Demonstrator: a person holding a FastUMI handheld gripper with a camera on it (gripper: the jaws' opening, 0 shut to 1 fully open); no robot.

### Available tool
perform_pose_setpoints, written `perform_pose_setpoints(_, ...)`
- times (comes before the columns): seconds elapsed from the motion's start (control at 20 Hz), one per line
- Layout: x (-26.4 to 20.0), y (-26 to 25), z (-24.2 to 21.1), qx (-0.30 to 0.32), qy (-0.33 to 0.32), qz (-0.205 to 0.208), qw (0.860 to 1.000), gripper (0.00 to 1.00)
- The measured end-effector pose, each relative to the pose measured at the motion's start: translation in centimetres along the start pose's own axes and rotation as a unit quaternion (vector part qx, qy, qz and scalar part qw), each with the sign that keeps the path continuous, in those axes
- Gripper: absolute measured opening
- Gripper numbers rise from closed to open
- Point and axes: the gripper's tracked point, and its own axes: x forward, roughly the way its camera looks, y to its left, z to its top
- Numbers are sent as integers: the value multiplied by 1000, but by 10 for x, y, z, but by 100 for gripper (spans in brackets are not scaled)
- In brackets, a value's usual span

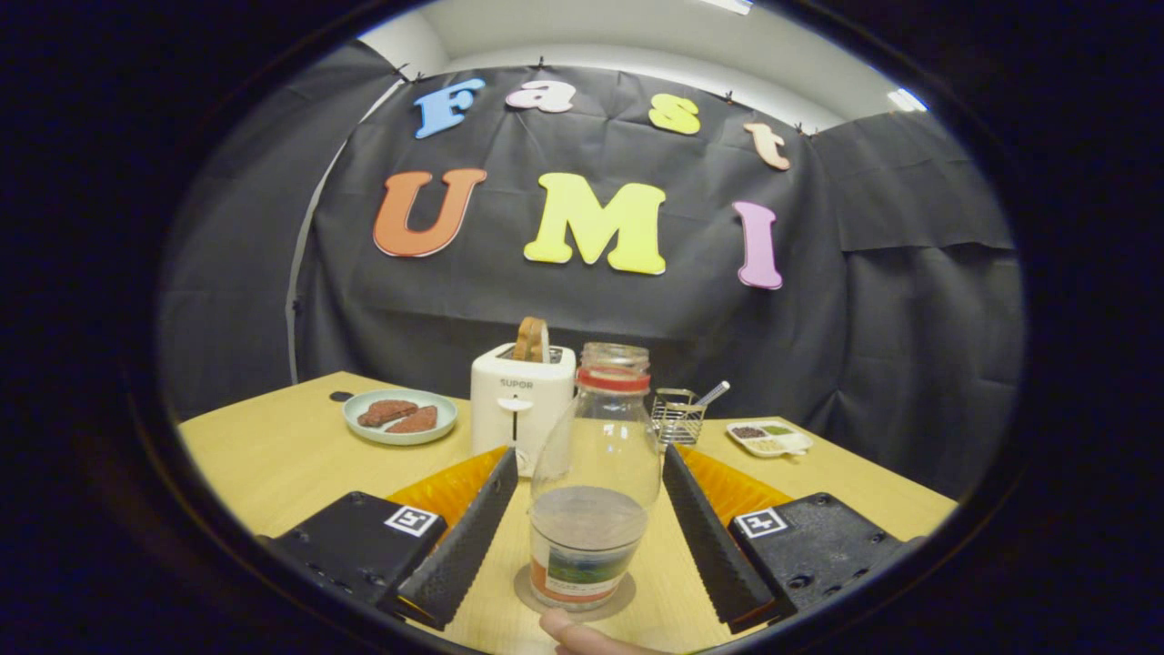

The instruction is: Take the bottle from table, then pour the juice into the cup, finally place the bottle on the coaster

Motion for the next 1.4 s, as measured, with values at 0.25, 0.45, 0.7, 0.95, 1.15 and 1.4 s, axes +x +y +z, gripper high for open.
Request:
perform_pose_setpoints(0.25,-22,-12,42,16,-18,-12,1000,100)
perform_pose_setpoints(0.45,-45,-26,69,16,-26,-25,999,100)
perform_pose_setpoints(0.7,-81,-39,100,2,-33,-28,999,100)
perform_pose_setpoints(0.95,-121,-49,127,-4,-28,-28,999,100)
perform_pose_setpoints(1.15,-152,-57,148,0,-20,-23,1000,100)
perform_pose_setpoints(1.4,-193,-70,178,6,-24,-22,999,100)
